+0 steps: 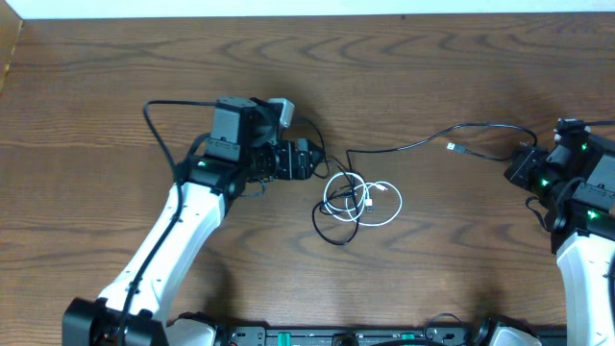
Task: Untangle cables
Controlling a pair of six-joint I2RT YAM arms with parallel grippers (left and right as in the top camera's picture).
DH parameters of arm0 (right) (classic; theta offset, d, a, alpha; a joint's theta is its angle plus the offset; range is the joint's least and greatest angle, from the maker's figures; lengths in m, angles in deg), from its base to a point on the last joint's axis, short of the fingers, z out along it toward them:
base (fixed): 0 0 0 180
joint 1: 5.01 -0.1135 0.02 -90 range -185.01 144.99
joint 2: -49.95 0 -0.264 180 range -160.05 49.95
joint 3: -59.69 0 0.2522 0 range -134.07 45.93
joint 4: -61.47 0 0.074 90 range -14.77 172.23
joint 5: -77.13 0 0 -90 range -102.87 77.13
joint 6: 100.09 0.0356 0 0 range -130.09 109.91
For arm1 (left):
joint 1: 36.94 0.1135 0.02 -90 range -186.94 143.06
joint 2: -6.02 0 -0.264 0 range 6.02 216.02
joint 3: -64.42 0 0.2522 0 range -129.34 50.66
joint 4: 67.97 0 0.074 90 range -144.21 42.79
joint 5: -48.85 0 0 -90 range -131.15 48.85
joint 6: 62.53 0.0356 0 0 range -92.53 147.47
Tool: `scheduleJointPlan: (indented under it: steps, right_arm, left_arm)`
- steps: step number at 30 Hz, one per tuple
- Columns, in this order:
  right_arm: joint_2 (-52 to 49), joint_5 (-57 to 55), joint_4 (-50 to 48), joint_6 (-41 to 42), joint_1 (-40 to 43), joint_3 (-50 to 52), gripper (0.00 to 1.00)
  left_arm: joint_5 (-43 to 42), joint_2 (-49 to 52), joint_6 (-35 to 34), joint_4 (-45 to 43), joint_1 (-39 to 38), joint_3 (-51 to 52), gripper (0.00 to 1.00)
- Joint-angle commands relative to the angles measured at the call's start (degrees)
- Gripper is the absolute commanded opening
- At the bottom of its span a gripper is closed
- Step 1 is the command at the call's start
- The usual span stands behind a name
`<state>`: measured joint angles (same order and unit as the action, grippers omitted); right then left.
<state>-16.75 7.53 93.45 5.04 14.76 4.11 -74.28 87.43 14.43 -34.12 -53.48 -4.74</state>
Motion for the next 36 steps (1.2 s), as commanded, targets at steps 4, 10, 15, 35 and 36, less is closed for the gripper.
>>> scheduleJointPlan:
  steps: [4,10,15,35,36]
  right_arm:
    - [-0.09,0.72,0.61,-1.09,-0.37,-0.15,0.01]
    - [-0.09,0.5,0.68,-1.09,-0.37,-0.15,0.01]
    - [-0.09,0.5,0.85,-1.09,-0.37,-0.15,0.01]
    - [-0.11,-0.33,0.92,-1.07,-0.37,-0.15,0.01]
    - [-0.11,-0.87,1.09,-1.07,-0.37,-0.15,0.01]
  left_arm:
    - [-0.74,4.61,1.4,2.14,-4.85,0.0,0.84]
    - [6.47,9.27,1.44,2.32,-8.83,0.0,0.84]
    - [14.43,12.5,1.42,0.26,-10.95,0.0,0.84]
    - [15.76,22.75,1.36,-6.51,-12.61,0.02,0.2]
    - [15.65,22.75,1.36,-6.01,-13.14,0.02,0.13]
